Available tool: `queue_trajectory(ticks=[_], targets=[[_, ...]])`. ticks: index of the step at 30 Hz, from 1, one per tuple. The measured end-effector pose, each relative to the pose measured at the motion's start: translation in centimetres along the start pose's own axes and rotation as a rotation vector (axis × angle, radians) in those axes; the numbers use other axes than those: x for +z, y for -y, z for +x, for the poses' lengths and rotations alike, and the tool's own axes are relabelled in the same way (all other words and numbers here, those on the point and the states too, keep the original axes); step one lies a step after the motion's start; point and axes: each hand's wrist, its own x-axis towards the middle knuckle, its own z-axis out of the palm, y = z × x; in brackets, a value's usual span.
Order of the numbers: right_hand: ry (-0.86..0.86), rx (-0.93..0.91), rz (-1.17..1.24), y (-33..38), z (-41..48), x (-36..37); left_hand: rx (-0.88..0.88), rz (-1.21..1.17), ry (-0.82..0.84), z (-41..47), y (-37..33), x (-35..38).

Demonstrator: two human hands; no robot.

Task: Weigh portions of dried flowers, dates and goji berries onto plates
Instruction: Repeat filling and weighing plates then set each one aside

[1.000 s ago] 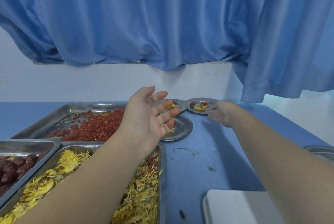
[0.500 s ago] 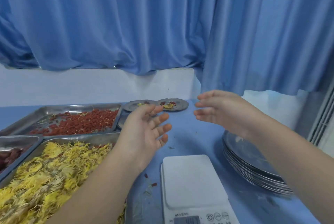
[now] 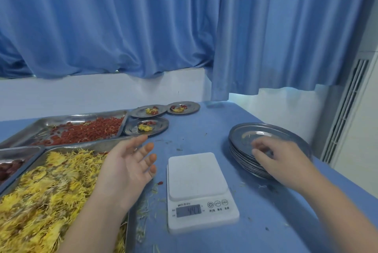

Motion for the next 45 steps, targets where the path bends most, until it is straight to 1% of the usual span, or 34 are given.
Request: queue_trajectory(ticks=[3, 6, 9, 15, 22, 30, 33, 37, 42, 45], targets=[[0.062, 0.030, -0.045, -0.6, -0.2, -0.2, 0.003, -0.024, -0.002, -0.4, 0.2, -0.7], [0.099, 0.056, -0.094, -1.1, -0.5, 0.1, 0.027, -0.022, 0.044, -0.8, 0.3, -1.3], [0.100, 0.095, -0.126, -1.1, -0.5, 0.2, 0.013, -0.016, 0.054, -1.3, 0.7, -1.6], [0.060, 0.086, -0.201, -0.5, -0.4, 0.5, 0.010, -0.020, 0.009, -1.7, 0.9, -1.7], [0.008, 0.053, -0.253, -0.1, -0.5, 0.7, 0.005, -0.047, -0.003, -1.9, 0.8, -1.6], [-0.028, -0.083, -0.371, -0.1, -0.3, 1.0, 0.002, -0.050, 0.026, -1.6, 1.0, -1.8], [-0.103, -0.161, -0.362, 0.2, -0.5, 1.2, 0.006, -0.050, 0.026, -1.6, 1.0, -1.8], [-0.120, -0.193, -0.331, 0.2, -0.7, 1.2, 0.007, -0.057, 0.025, -1.7, 1.0, -1.8], [-0.149, -0.155, -0.221, -0.7, -0.7, 0.7, 0.010, -0.052, 0.027, -1.8, 1.0, -1.7], [-0.133, -0.156, -0.220, -1.1, -0.7, 0.5, 0.011, -0.052, 0.023, -1.7, 1.0, -1.8]])
